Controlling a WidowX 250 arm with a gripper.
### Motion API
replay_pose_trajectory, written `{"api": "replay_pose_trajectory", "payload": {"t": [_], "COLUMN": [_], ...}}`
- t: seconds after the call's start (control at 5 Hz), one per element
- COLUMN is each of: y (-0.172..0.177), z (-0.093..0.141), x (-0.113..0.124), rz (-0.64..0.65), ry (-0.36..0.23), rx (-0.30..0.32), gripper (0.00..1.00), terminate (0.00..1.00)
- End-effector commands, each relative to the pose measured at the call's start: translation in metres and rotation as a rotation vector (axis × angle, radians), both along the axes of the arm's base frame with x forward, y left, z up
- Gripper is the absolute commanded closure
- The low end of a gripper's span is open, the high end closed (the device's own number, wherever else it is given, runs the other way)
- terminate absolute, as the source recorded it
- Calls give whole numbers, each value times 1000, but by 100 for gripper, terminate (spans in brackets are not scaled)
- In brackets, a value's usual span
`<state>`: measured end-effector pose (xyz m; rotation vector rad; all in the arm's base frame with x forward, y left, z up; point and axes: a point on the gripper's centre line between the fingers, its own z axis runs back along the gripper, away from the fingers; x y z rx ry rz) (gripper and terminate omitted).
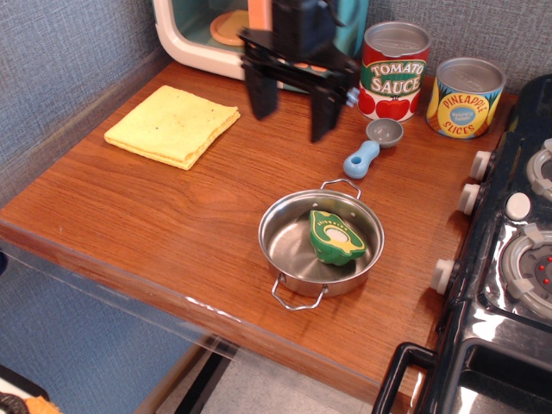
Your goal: Put the bell pepper right into the pot.
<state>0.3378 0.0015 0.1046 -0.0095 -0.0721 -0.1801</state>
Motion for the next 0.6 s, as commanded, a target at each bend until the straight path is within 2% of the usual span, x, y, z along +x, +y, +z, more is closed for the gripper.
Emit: {"api": "replay_pose_trajectory", "payload": {"t": [0.0,0.2,0.4], "y": [22,22,22], "z": [9,9,9], "x": [7,7,7], "rz": [1,1,1], "ry": [-11,-11,-11], "rx": [19,19,19], "gripper": [0,0,0], "terminate": [0,0,100]}}
